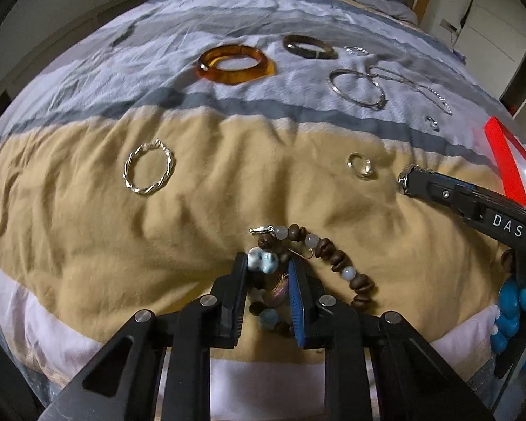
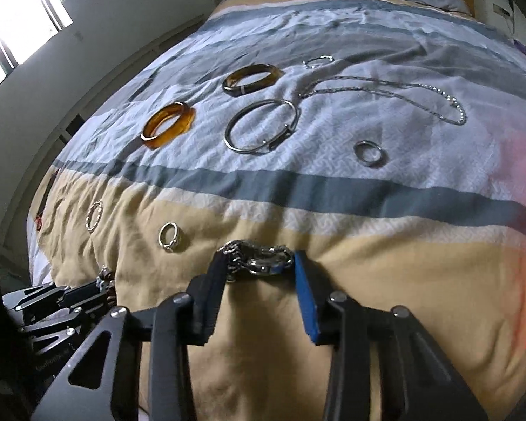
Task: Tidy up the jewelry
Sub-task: 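Carry the bracelet and watch in both tools over the red box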
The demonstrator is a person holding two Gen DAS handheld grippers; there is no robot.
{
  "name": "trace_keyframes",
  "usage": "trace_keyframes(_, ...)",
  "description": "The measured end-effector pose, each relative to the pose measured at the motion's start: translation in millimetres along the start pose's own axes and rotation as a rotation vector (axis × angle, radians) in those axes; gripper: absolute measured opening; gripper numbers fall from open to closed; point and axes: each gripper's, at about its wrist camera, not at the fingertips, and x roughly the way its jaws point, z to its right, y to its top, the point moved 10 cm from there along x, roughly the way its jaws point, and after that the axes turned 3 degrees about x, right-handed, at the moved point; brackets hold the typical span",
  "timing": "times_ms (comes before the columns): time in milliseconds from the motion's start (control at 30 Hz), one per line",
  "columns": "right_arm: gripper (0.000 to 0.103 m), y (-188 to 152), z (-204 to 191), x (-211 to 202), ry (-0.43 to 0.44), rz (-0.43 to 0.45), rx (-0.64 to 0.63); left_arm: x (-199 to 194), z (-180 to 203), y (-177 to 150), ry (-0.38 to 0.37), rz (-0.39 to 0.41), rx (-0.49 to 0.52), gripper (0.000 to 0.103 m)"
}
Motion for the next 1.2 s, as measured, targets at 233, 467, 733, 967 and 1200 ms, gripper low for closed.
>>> trace_keyframes(233, 0.025, 0.4, -5.4, -25.9, 0.028, 0.063, -0.018, -25.0, 11.8, 18.7, -0.004, 0.061, 0.008, 0.022)
trace_keyframes(467, 0.014, 1.1, 18.0, -77.2, 0.016, 0.151, 0.012, -55.0, 60.8, 45.7, -0.045, 0.126, 0.086, 0.022)
trace_keyframes(733, 0.014, 5.3, 81.4, -161.6, -0.037, 0.282, 0.080, -78.6, 165.0, 87.7, -0.182, 0.187, 0.199, 0.022)
trace_keyframes(967, 0.014, 0.6, 189.2, -220.8, -0.222, 0.344, 0.167, -66.6, 290.9, 118.1, -0.353, 0.187, 0.315, 0.022)
trace_keyframes(1200, 0.014, -34.5, 280.1, -219.7, -0.368, 0.260, 0.256, -14.4, 400.6, 119.2, -0.462, 0.093, 0.392, 0.022)
